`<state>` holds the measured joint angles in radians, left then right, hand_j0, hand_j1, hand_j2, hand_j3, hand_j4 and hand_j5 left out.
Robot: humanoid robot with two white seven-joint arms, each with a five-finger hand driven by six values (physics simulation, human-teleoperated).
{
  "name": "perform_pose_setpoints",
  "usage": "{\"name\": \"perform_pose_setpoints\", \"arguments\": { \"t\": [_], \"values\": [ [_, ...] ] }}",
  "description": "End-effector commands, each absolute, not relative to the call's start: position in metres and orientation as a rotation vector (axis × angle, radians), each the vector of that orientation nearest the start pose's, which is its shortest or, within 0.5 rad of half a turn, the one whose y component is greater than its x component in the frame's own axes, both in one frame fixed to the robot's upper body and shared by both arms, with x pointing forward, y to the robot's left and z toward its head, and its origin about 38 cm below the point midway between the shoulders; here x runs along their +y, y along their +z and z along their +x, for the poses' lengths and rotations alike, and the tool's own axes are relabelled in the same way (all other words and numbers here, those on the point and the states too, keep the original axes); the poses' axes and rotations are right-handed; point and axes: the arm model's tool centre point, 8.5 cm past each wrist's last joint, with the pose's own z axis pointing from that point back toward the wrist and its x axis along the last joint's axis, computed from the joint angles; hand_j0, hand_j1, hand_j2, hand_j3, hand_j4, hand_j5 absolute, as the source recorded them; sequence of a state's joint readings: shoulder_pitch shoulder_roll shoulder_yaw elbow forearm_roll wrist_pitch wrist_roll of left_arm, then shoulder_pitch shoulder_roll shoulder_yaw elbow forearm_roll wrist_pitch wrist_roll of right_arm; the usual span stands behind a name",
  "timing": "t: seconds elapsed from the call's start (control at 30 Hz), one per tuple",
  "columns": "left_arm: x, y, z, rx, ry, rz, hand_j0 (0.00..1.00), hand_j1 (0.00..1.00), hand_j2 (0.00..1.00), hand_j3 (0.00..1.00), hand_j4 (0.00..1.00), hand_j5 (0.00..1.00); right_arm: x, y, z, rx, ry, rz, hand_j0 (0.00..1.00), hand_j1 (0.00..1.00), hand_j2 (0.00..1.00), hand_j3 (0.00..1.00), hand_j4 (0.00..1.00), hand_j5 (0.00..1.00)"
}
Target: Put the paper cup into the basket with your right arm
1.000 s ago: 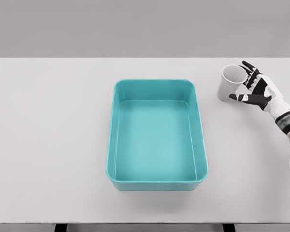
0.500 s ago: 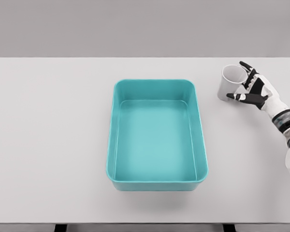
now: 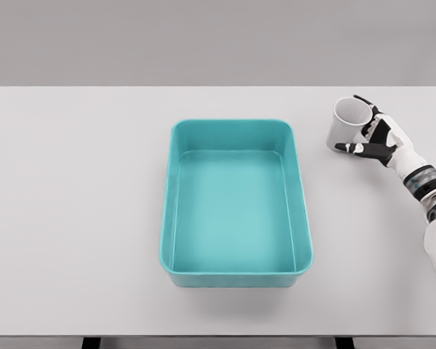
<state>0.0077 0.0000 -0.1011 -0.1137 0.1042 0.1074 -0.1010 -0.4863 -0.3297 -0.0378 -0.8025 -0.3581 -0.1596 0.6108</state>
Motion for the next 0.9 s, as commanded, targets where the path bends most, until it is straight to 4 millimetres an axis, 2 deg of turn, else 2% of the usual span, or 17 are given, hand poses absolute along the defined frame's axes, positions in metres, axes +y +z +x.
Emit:
{"name": "perform_pose_setpoints", "arguments": {
  "t": [0.0,0.03,0.13,0.23,0.47,0.53,0.63,0.87],
  "values": [
    [0.259,-0.263,0.023,0.002,0.003,-0.026,1.00,1.00,1.00,1.00,1.00,1.00,-0.382,0.076,0.471,-1.502,0.243,0.276,0.99,0.99,0.99,0.99,0.99,0.99],
    [0.259,-0.263,0.023,0.002,0.003,-0.026,1.00,1.00,1.00,1.00,1.00,1.00,-0.381,0.075,0.471,-1.500,0.247,0.276,0.99,0.99,0.99,0.99,0.99,0.99],
    [0.259,-0.263,0.023,0.002,0.003,-0.026,1.00,1.00,1.00,1.00,1.00,1.00,-0.379,0.077,0.473,-1.502,0.255,0.278,0.81,0.81,0.81,0.81,0.81,0.81],
    [0.259,-0.263,0.023,0.002,0.003,-0.026,1.00,1.00,1.00,1.00,1.00,1.00,-0.376,0.077,0.474,-1.495,0.273,0.277,0.70,0.70,0.70,0.70,0.70,0.70],
    [0.259,-0.263,0.023,0.002,0.003,-0.026,1.00,1.00,1.00,1.00,1.00,1.00,-0.376,0.078,0.474,-1.491,0.295,0.263,0.60,0.60,0.60,0.60,0.60,0.60],
    [0.259,-0.263,0.023,0.002,0.003,-0.026,1.00,1.00,1.00,1.00,1.00,1.00,-0.376,0.080,0.475,-1.499,0.301,0.260,0.60,0.60,0.60,0.60,0.60,0.60],
    [0.259,-0.263,0.023,0.002,0.003,-0.026,1.00,1.00,1.00,1.00,1.00,1.00,-0.378,0.090,0.475,-1.546,0.328,0.241,0.56,0.56,0.56,0.56,0.56,0.56],
    [0.259,-0.263,0.023,0.002,0.003,-0.026,1.00,1.00,1.00,1.00,1.00,1.00,-0.373,0.113,0.470,-1.691,0.412,0.207,0.55,0.55,0.55,0.55,0.55,0.55]
  ]
}}
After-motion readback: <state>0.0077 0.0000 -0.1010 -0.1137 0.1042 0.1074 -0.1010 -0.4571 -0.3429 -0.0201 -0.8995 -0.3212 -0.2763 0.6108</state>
